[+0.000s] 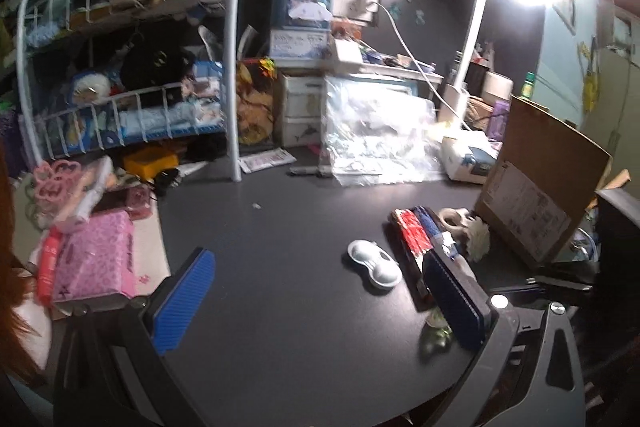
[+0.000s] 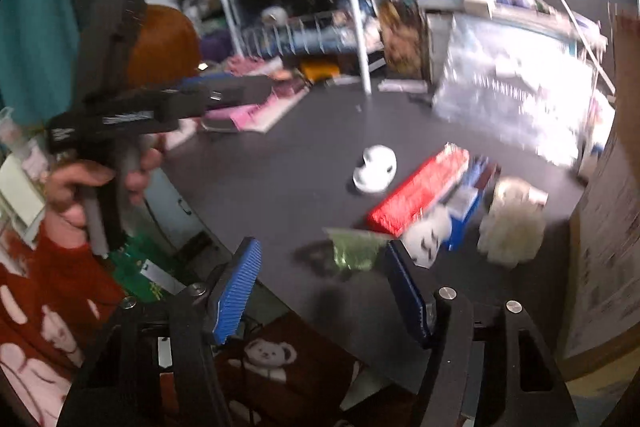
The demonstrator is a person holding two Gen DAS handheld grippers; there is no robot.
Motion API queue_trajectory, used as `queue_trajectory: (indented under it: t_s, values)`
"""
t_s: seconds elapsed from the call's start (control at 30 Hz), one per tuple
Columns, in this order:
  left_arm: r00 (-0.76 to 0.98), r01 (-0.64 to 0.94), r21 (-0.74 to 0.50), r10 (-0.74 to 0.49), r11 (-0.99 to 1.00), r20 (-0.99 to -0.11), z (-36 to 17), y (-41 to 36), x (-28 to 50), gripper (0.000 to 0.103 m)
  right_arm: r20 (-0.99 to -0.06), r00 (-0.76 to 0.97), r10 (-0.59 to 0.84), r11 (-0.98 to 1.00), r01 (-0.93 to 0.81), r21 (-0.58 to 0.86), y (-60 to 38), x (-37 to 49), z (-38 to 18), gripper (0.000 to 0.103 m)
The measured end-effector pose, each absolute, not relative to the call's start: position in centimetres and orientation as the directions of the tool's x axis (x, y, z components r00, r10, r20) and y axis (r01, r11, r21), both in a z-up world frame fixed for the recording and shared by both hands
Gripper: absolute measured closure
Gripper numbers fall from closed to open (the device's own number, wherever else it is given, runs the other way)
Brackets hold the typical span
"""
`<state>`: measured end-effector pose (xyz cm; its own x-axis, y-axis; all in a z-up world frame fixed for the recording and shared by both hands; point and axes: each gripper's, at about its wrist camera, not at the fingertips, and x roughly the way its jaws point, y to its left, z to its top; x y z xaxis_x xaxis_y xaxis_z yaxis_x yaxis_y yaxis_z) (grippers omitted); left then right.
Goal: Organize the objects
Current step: 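Reach the right gripper to the small green jelly cup and grasp it, then carry the green cup into the cardboard box and open the right gripper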
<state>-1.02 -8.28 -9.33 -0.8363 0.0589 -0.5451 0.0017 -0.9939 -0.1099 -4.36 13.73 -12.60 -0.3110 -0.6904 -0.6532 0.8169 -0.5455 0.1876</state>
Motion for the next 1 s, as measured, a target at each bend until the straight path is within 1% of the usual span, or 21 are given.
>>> queue_trajectory:
  t_s: [0.17, 0.27, 0.33, 0.37, 0.4, 0.47, 0.63, 0.8, 0.93, 0.97, 1.0]
  values:
    - [-0.836, -0.074, -0.134, 0.135, -0.988, -0.533, -9.5, -8.0, -0.9, 0.000, -0.680, -0.305, -0.667, -0.569, 0.798, 0.200, 12.7, -5.1, -14.2, 0.046]
    - [-0.833, -0.090, -0.140, 0.152, -0.986, -0.532, -9.7, -7.9, -0.8, 0.000, -0.689, -0.349, -0.635, -0.592, 0.793, 0.143, 11.8, -5.2, -14.5, 0.053]
    - [-0.827, -0.078, -0.124, 0.133, -0.989, -0.545, -9.9, -7.9, -0.9, 0.000, -0.694, -0.369, -0.618, -0.606, 0.786, 0.122, 11.5, -5.5, -14.7, 0.054]
    - [-0.824, -0.075, -0.124, 0.131, -0.990, -0.551, -10.1, -8.0, -0.9, 0.000, -0.695, -0.375, -0.613, -0.612, 0.782, 0.117, 11.4, -5.6, -14.7, 0.058]
    - [-0.818, -0.074, -0.128, 0.134, -0.989, -0.559, -10.3, -8.1, -1.0, 0.000, -0.694, -0.381, -0.611, -0.614, 0.781, 0.112, 11.3, -5.7, -14.8, 0.064]
    - [-0.808, -0.085, -0.145, 0.154, -0.986, -0.569, -10.6, -8.2, -1.0, 0.000, -0.691, -0.406, -0.598, -0.621, 0.779, 0.080, 11.1, -5.7, -14.9, 0.065]
    - [-0.761, -0.161, -0.236, 0.273, -0.958, -0.588, -10.9, -8.0, -1.4, 0.000, -0.676, -0.432, -0.597, -0.614, 0.788, 0.039, 11.0, -5.3, -14.9, 0.065]
    - [-0.652, -0.310, -0.361, 0.473, -0.880, -0.593, -9.2, -6.9, -2.6, 0.001, -0.635, -0.415, -0.652, -0.565, 0.824, 0.041, 11.2, -4.6, -13.3, 0.065]
    - [-0.592, -0.385, -0.369, 0.533, -0.846, -0.605, -6.1, -5.4, -2.9, 0.001, -0.581, -0.398, -0.710, -0.508, 0.860, 0.032, 11.3, -4.2, -10.1, 0.065]
    - [-0.583, -0.399, -0.363, 0.539, -0.842, -0.608, -5.4, -5.0, -3.0, 0.001, -0.565, -0.395, -0.725, -0.496, 0.868, 0.029, 11.3, -4.0, -9.2, 0.065]
    - [-0.568, -0.417, -0.359, 0.548, -0.835, -0.614, -4.4, -4.3, -3.2, 0.004, -0.547, -0.395, -0.739, -0.484, 0.875, 0.022, 11.4, -3.9, -8.2, 0.065]
